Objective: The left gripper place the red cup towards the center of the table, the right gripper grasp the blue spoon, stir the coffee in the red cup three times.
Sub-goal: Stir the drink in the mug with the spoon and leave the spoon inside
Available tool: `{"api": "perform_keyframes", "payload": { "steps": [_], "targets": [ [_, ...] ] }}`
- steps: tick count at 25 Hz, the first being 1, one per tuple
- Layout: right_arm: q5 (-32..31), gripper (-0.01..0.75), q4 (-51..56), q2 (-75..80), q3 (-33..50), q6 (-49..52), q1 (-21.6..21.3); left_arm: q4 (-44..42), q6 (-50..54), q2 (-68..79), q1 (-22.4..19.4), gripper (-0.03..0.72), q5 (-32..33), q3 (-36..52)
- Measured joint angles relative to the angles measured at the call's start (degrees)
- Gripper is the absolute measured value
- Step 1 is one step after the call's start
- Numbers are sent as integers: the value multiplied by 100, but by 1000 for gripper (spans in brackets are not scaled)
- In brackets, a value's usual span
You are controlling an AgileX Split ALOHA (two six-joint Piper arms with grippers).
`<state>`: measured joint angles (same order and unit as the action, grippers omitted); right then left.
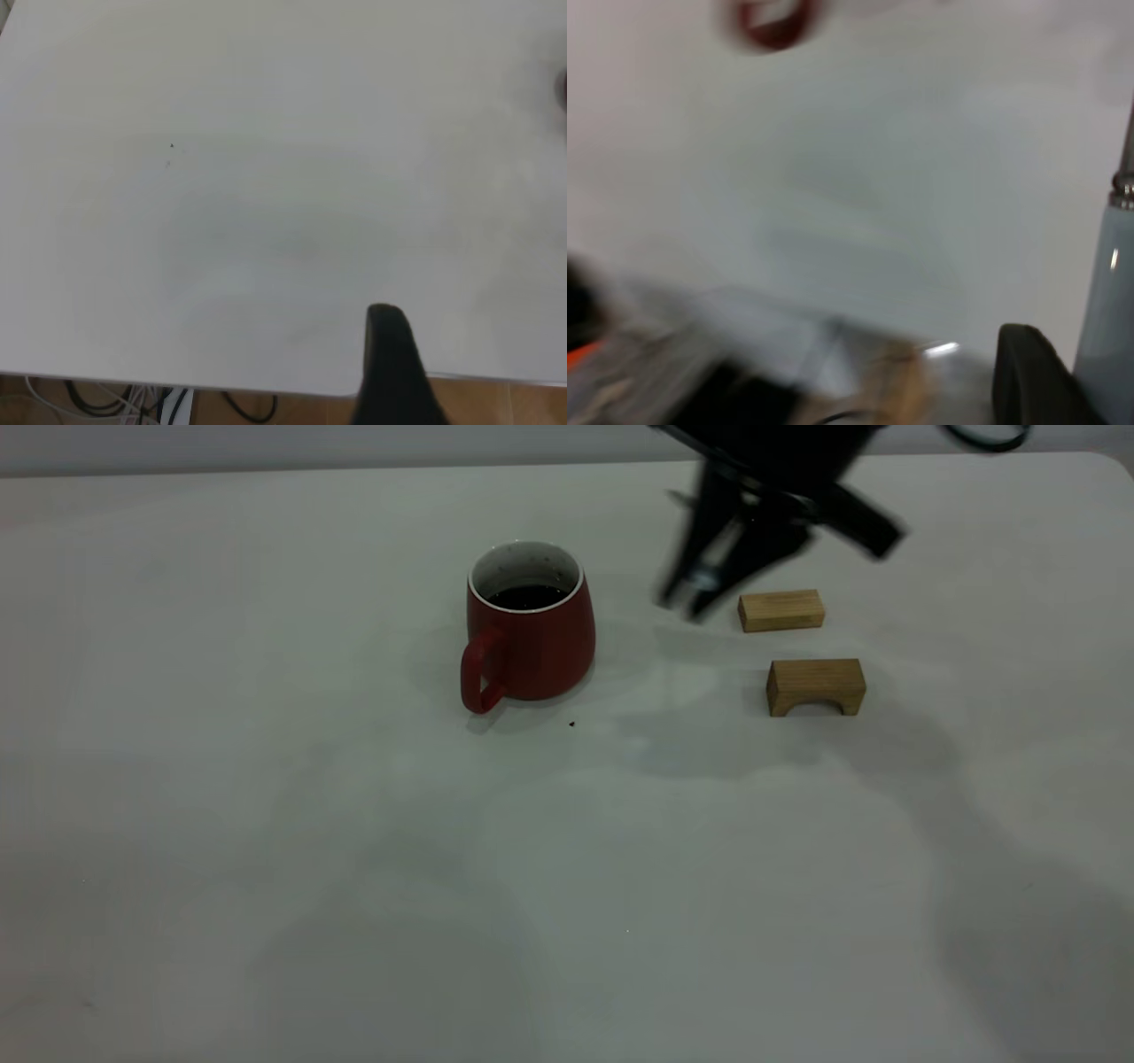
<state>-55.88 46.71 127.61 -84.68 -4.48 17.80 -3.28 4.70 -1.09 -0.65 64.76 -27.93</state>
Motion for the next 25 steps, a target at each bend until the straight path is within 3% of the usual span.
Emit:
{"api": "perform_keyframes", "payload": {
  "steps": [5,10,18,22,25],
  "targets": [
    [-442,129,2068,187,0,-521,0,0,0,0,0,551,0,0],
    [-542,129,3873,367,0,-406,0,0,0,0,0,551,0,0],
    [-595,129,5227,367,0,1843,72,0,0,0,0,551,0,0],
    [-670,129,5364,422,-10,2952,126,0,0,0,0,551,0,0],
    [-782,129,5378,795,-311,3209,143,0,0,0,0,551,0,0]
  ]
}}
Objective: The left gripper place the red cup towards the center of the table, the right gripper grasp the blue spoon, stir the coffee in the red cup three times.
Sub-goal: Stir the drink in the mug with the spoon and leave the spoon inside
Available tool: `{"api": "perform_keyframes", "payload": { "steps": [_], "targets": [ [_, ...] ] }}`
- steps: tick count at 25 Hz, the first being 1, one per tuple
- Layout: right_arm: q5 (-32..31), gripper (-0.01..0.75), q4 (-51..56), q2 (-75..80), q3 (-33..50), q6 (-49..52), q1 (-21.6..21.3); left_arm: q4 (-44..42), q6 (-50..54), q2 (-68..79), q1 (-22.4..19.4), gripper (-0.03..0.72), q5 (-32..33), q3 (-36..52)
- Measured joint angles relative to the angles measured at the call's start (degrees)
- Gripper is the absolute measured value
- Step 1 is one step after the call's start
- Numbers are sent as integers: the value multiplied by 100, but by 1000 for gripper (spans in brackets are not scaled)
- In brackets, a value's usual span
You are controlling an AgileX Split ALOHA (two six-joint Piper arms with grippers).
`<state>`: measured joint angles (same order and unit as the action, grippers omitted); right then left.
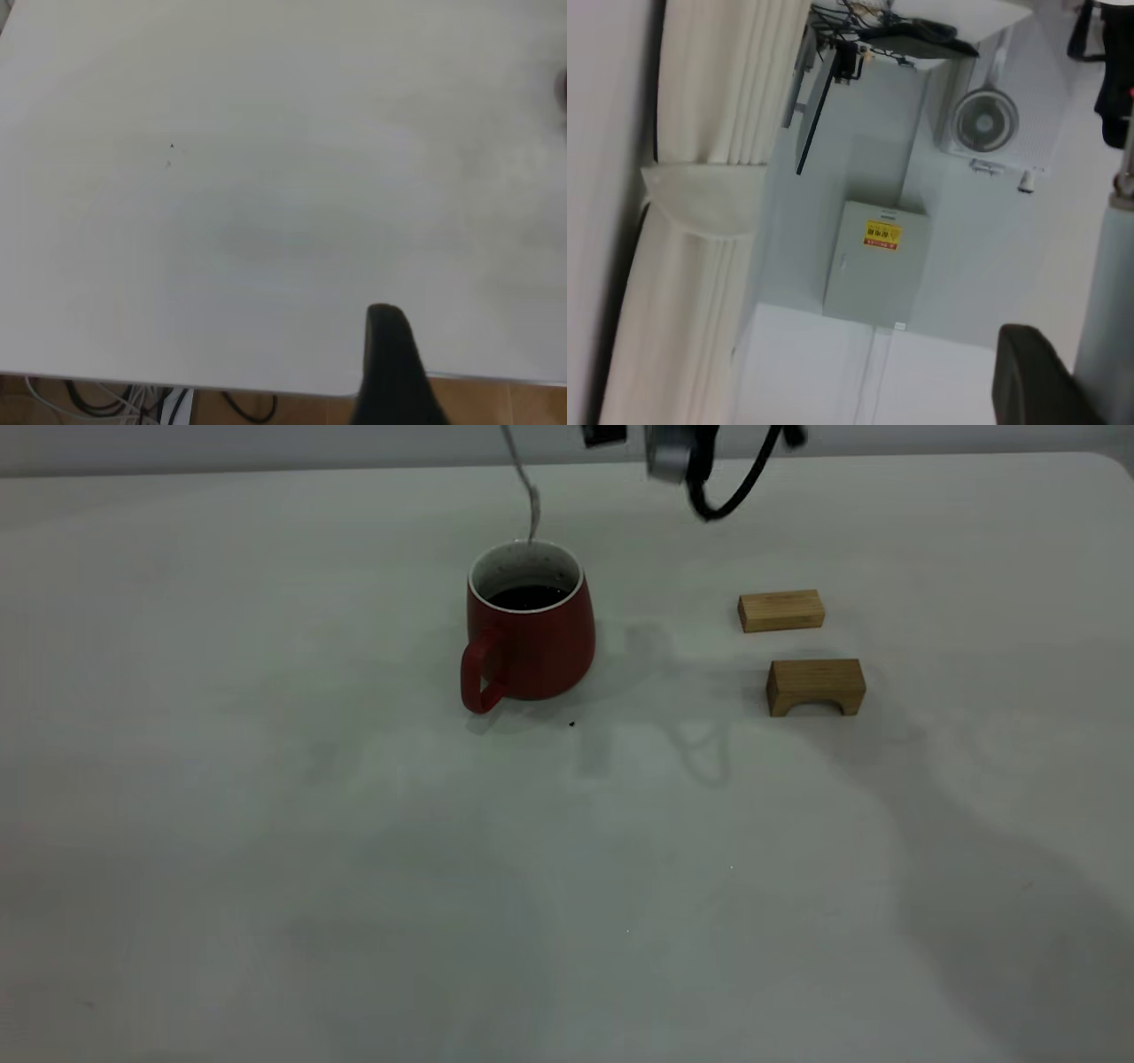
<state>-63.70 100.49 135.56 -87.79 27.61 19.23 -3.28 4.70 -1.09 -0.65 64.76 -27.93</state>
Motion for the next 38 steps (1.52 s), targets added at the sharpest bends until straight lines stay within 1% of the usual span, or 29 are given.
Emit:
{"api": "perform_keyframes", "payload": {
  "steps": [6,13,17,21,25,29,32,35,38],
  "targets": [
    [-27,129,13,899,-733,38,-14,0,0,0,0,551,0,0],
    [-34,129,-13,1459,-819,17,-202,0,0,0,0,551,0,0],
    [-103,129,16,1570,-1010,17,-66,0,0,0,0,551,0,0],
    [-173,129,16,1953,-1671,22,108,0,0,0,0,551,0,0],
    [-187,129,9,2140,-2036,22,54,0,0,0,0,551,0,0],
    [-178,129,-35,2101,-1975,22,-171,0,0,0,0,551,0,0],
    [-26,129,-107,1837,-1483,22,-307,0,0,0,0,551,0,0],
    [-83,129,-51,1599,-1042,16,-299,0,0,0,0,551,0,0],
    [-165,129,13,1571,-1007,21,-182,0,0,0,0,551,0,0]
  ]
}}
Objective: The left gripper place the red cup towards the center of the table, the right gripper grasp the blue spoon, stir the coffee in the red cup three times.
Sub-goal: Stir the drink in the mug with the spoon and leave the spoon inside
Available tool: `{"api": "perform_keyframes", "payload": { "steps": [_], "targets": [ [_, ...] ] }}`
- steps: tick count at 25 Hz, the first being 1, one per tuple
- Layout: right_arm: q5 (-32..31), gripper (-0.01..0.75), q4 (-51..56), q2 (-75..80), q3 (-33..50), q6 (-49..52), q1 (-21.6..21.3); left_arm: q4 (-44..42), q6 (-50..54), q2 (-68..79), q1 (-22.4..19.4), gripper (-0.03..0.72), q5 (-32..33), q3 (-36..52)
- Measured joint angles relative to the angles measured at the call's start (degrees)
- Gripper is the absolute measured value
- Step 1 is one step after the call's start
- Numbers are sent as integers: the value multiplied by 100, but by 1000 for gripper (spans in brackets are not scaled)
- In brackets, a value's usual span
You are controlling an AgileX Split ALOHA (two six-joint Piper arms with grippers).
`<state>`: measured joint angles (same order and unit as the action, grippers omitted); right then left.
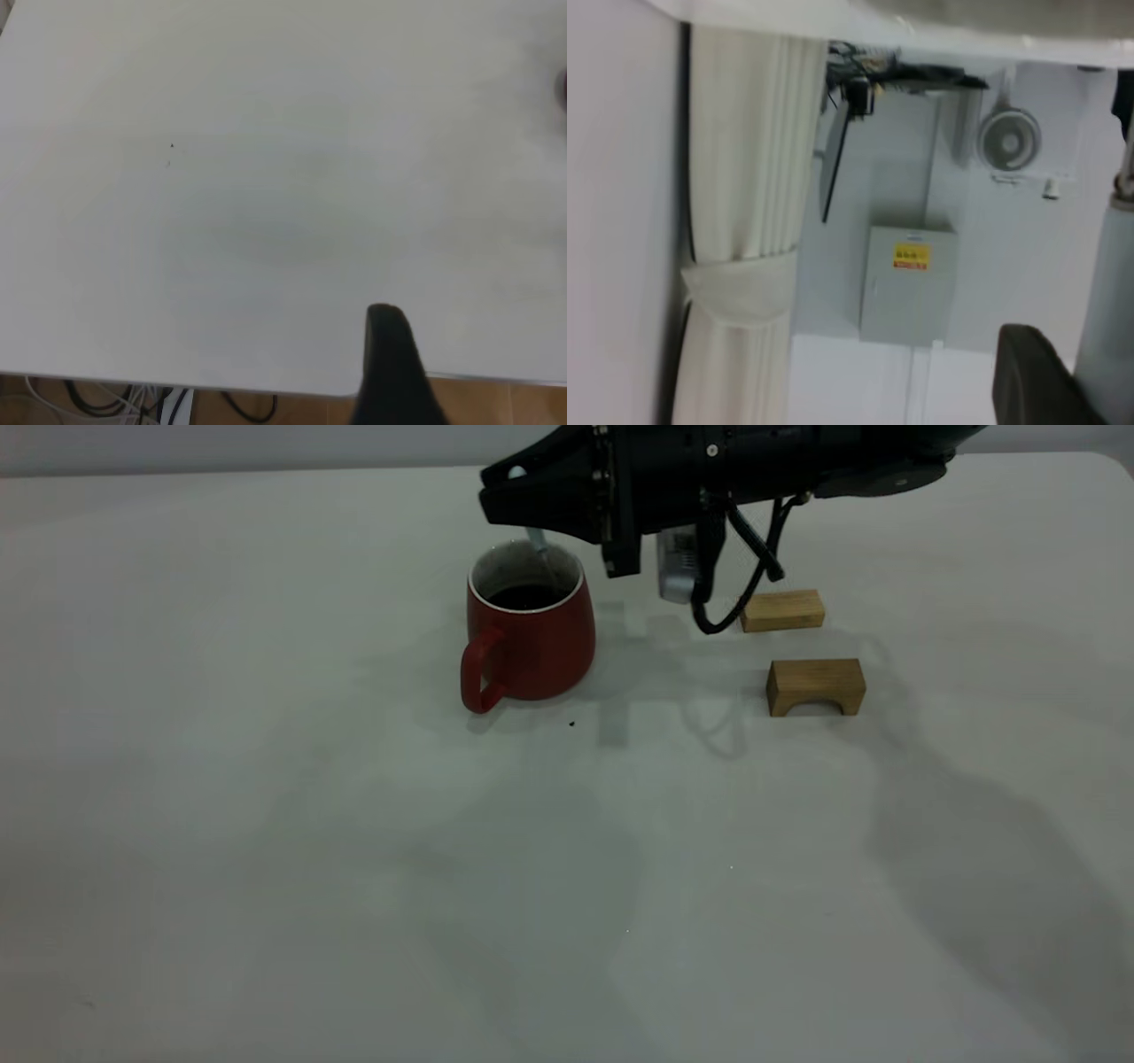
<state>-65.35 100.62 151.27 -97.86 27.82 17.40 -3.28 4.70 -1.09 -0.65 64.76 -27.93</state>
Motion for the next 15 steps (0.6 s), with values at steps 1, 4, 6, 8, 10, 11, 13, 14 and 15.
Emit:
{"api": "perform_keyframes", "payload": {
  "steps": [1,4,6,8,10,11,13,14,15],
  "targets": [
    [0,129,0,13,-42,11,60,0,0,0,0,551,0,0],
    [-31,129,5,208,-429,95,220,0,0,0,0,551,0,0],
    [-43,129,0,390,-756,147,271,0,0,0,0,551,0,0],
    [-43,129,0,514,-1009,149,255,0,0,0,0,551,0,0],
    [-19,129,-6,529,-1075,143,186,0,0,0,0,551,0,0],
    [-19,129,-12,522,-1082,137,135,0,0,0,0,551,0,0],
    [-14,129,-49,481,-1024,99,22,0,0,0,0,551,0,0],
    [26,129,-64,423,-888,97,-30,0,0,0,0,551,0,0],
    [74,129,-66,339,-698,95,-70,0,0,0,0,551,0,0]
  ]
}}
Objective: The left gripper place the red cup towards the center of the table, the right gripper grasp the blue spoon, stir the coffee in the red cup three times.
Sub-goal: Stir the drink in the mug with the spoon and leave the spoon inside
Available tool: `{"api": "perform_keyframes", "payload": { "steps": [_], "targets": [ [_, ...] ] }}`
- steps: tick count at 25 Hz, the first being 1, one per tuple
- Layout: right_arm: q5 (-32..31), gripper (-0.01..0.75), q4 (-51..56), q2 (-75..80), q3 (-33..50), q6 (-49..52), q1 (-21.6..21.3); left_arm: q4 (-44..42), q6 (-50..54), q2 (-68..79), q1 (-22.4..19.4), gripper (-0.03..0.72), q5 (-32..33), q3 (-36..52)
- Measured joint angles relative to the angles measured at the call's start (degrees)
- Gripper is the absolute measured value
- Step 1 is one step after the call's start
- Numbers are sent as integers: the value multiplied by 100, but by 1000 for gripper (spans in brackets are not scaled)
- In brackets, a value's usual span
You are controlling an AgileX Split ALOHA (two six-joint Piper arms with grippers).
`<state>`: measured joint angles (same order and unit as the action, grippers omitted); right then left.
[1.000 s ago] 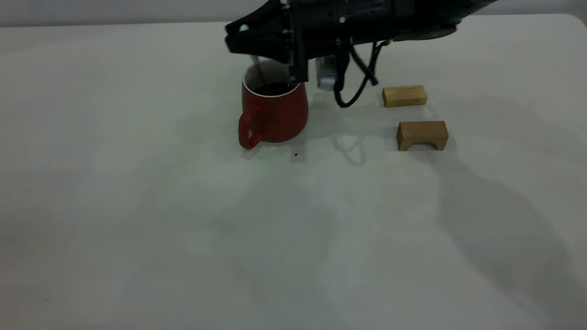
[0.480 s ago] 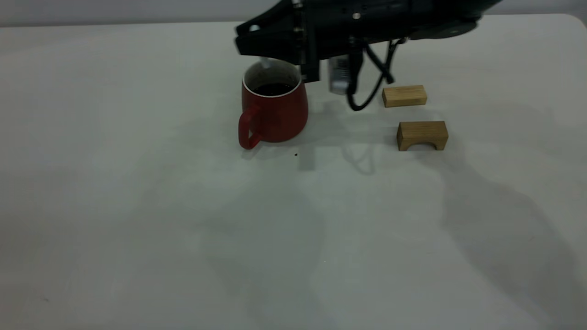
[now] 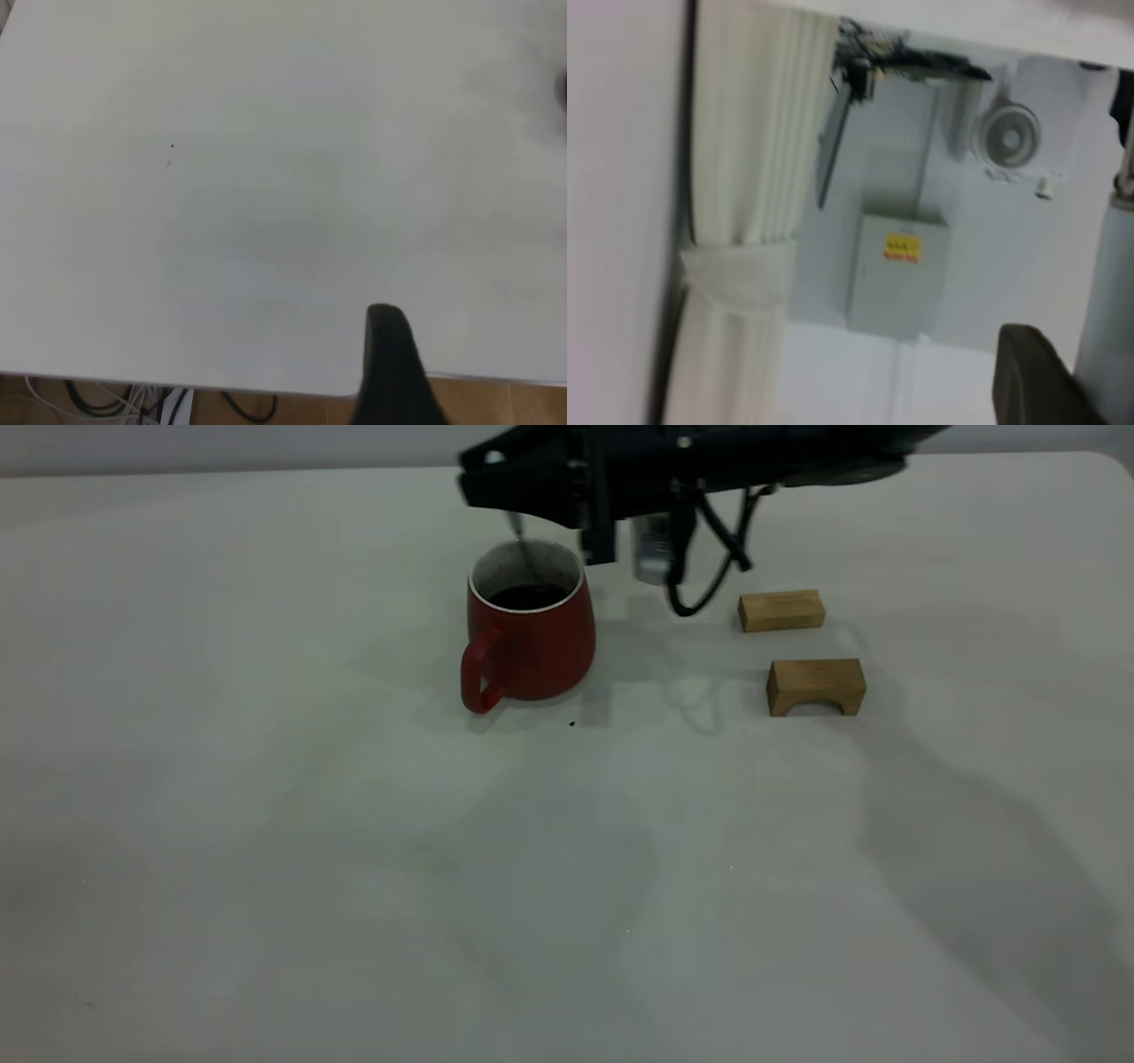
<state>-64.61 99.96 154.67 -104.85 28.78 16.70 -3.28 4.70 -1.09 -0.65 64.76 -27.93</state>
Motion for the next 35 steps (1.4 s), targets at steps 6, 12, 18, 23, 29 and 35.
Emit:
{"api": "perform_keyframes", "payload": {
  "steps": [6,12,18,23,29,35],
  "targets": [
    [58,129,57,-300,668,-3,115,0,0,0,0,551,0,0],
    [25,129,68,-41,116,122,449,0,0,0,0,551,0,0],
    [14,129,63,162,-275,150,235,0,0,0,0,551,0,0],
    [48,129,-19,-37,205,150,-55,0,0,0,0,551,0,0],
    [73,129,79,-285,716,171,67,0,0,0,0,551,0,0],
    [-46,129,73,-208,721,178,171,0,0,0,0,551,0,0]
  ]
}}
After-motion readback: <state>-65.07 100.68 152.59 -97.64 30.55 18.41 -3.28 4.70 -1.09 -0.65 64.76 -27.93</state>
